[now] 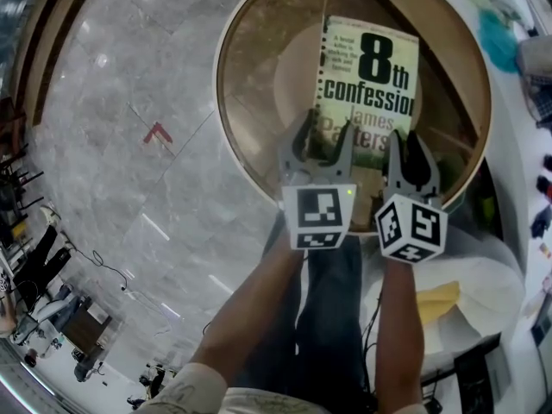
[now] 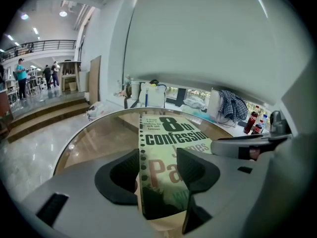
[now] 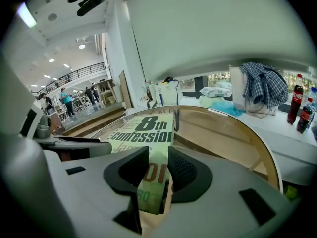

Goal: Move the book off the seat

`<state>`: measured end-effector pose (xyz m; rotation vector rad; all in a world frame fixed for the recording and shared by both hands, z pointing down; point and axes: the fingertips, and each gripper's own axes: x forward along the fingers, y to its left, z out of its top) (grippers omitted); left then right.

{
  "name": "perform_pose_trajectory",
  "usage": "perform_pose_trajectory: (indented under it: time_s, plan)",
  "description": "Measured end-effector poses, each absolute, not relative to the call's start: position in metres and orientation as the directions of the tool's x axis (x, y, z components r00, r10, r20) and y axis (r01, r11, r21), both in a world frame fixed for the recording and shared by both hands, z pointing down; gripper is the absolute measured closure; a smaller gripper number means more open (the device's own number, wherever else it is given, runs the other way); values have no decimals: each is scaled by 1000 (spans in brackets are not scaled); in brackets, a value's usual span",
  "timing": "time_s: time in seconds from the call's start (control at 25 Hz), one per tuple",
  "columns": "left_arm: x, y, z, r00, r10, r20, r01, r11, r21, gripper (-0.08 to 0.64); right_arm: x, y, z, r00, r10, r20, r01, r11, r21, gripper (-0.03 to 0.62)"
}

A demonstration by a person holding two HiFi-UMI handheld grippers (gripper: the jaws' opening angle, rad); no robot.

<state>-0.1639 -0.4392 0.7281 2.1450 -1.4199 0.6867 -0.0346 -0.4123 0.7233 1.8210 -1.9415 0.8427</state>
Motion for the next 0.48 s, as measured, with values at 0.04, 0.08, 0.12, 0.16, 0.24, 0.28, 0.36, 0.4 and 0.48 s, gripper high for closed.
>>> perform_pose_trajectory:
  time_s: [0.04, 0.08, 0.12, 0.16, 0.24, 0.28, 0.36, 0.4, 0.48]
  plan:
    - [-164, -437, 732, 334, -687, 645, -931, -348, 112, 318, -35, -411, 728, -116, -770, 628, -983, -1, -183, 465]
    - [-165, -436, 735, 331, -684, 650, -931, -348, 107, 318, -36, -410, 731, -117, -766, 632, -983, -2, -185, 465]
    - [-165, -436, 737, 328, -684, 652, -931, -353, 97, 318, -36, -410, 733, -117, -766, 633, -982, -6, -188, 465]
    - [-165, -436, 738, 327, -686, 650, -929, -361, 86, 318, -36, -410, 733, -116, -766, 632, -981, -10, -192, 465]
    - [-164, -435, 738, 332, -689, 644, -924, -373, 78, 317, -35, -410, 734, -114, -767, 632, -981, -14, -194, 465]
    - [-164, -435, 739, 335, -689, 642, -923, -376, 79, 316, -34, -411, 734, -114, -767, 632, -981, -13, -193, 465]
    - [-164, -435, 739, 339, -686, 643, -922, -377, 83, 317, -34, -410, 735, -118, -767, 631, -980, -12, -198, 464]
    - [-165, -434, 740, 339, -683, 647, -922, -377, 86, 318, -34, -410, 734, -118, -768, 629, -979, -16, -204, 464]
    - [-168, -433, 737, 335, -684, 648, -924, -373, 84, 317, -31, -409, 730, -106, -776, 621, -978, -32, -207, 463]
